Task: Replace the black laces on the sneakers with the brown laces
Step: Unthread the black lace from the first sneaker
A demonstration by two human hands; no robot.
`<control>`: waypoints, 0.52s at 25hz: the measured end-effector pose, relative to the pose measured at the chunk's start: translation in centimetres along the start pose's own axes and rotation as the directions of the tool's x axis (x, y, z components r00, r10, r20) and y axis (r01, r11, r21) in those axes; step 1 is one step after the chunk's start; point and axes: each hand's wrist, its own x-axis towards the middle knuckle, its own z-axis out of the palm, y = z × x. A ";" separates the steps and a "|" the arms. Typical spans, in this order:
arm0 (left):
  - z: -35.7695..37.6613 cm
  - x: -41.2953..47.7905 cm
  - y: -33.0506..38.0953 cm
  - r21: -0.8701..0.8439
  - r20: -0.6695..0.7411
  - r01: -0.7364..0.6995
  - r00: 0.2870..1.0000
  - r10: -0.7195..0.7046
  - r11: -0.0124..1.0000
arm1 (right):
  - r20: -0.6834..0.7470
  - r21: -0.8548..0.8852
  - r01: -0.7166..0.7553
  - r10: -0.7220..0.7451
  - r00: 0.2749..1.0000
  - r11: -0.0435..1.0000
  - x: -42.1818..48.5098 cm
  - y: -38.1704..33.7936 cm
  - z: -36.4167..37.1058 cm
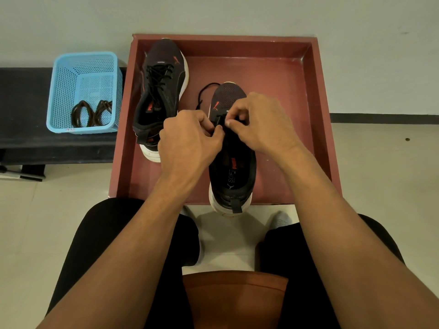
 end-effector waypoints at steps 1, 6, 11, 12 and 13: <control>0.0 0.0 0.0 0.004 -0.002 -0.001 1.000 0.001 1.000 | -0.021 0.022 -0.034 0.035 0.999 0.999 0.2 0.7 -0.5; -0.4 0.0 0.2 -0.012 -0.003 0.003 1.000 -0.003 1.000 | 0.034 0.036 0.026 -0.027 0.999 0.999 0.1 1.2 -1.4; -0.5 0.0 0.2 -0.016 -0.002 0.010 1.000 -0.010 1.000 | 0.055 -0.015 0.062 -0.061 0.997 0.998 0.1 -0.8 0.7; -0.6 0.0 0.1 -0.016 -0.003 0.012 1.000 -0.012 1.000 | 0.048 -0.012 0.052 -0.051 0.998 0.999 0.1 -0.9 0.7; -0.6 0.0 0.1 -0.014 -0.002 0.013 1.000 -0.013 1.000 | 0.042 -0.004 0.043 -0.043 0.998 0.999 0.2 -0.7 0.6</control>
